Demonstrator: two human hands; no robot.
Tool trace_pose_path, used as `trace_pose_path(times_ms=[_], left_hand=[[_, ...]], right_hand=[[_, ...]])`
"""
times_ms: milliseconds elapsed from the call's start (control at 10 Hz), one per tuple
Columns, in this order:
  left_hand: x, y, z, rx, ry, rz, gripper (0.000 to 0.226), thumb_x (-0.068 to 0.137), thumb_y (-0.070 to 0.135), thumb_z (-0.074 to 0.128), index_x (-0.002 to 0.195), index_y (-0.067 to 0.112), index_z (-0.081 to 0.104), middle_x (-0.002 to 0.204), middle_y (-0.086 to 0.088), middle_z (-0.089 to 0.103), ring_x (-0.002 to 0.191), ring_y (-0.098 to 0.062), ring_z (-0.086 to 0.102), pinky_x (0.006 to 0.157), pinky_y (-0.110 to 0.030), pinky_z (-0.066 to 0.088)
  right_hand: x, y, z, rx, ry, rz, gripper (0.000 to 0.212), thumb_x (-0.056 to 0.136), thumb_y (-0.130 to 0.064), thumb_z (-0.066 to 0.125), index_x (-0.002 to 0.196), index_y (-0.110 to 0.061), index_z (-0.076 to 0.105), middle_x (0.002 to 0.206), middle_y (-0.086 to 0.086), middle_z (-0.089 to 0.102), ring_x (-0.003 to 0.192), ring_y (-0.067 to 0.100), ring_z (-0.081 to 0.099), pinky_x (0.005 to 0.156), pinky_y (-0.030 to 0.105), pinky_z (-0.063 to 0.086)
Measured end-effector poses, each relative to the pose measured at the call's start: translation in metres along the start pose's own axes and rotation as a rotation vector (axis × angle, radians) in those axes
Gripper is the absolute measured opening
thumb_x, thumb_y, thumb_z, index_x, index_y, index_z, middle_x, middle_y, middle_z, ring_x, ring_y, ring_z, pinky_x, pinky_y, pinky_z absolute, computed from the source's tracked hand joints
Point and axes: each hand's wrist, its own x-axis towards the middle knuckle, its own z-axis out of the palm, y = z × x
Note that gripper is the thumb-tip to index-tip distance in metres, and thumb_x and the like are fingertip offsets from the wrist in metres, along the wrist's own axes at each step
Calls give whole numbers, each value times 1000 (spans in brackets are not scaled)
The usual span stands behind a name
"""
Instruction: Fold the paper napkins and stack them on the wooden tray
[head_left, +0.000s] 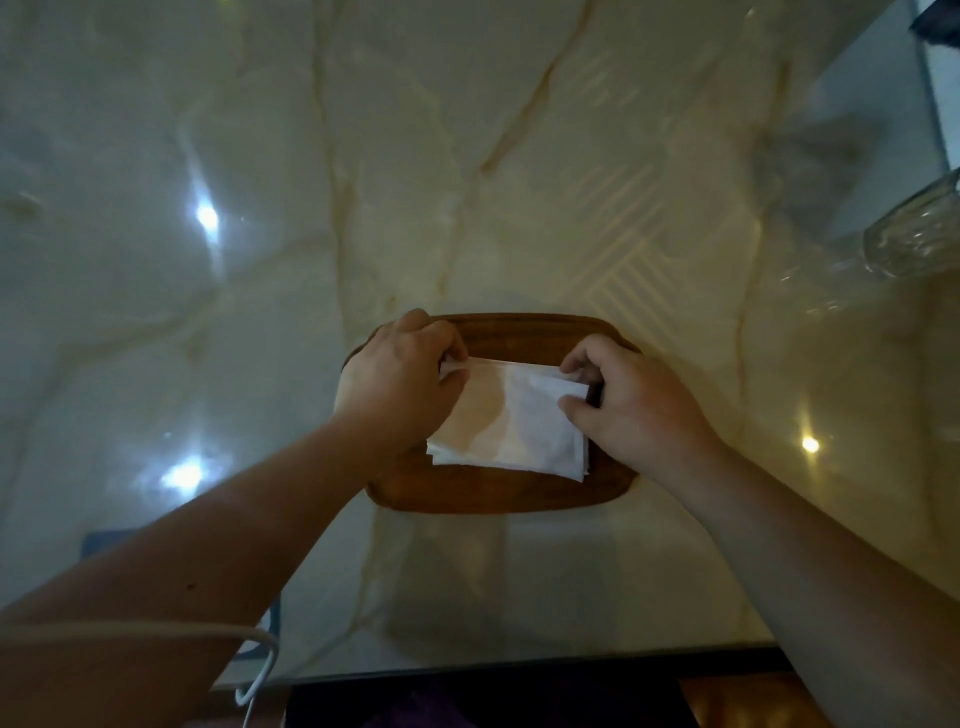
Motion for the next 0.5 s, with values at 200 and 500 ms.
trace_pose_path(times_ms=[200,500], left_hand=[[1,0,-2,104,-26,53,23,86,33,61,108,27,62,105,9,57,100,-17,56,68,-27,41],[-1,0,-8,103,-50,42,17,85,35,61,100,27,59,95,9,55,87,-15,57,61,-29,47]], right_hand=[[3,2,-3,-7,-27,34,25,80,-25,68,101,-25,55,76,-11,55,71,7,53,58,23,38],[9,-2,-10,-119,-33,-3,35,78,-31,69,108,-25,53,87,-13,49,76,9,50,62,27,36]])
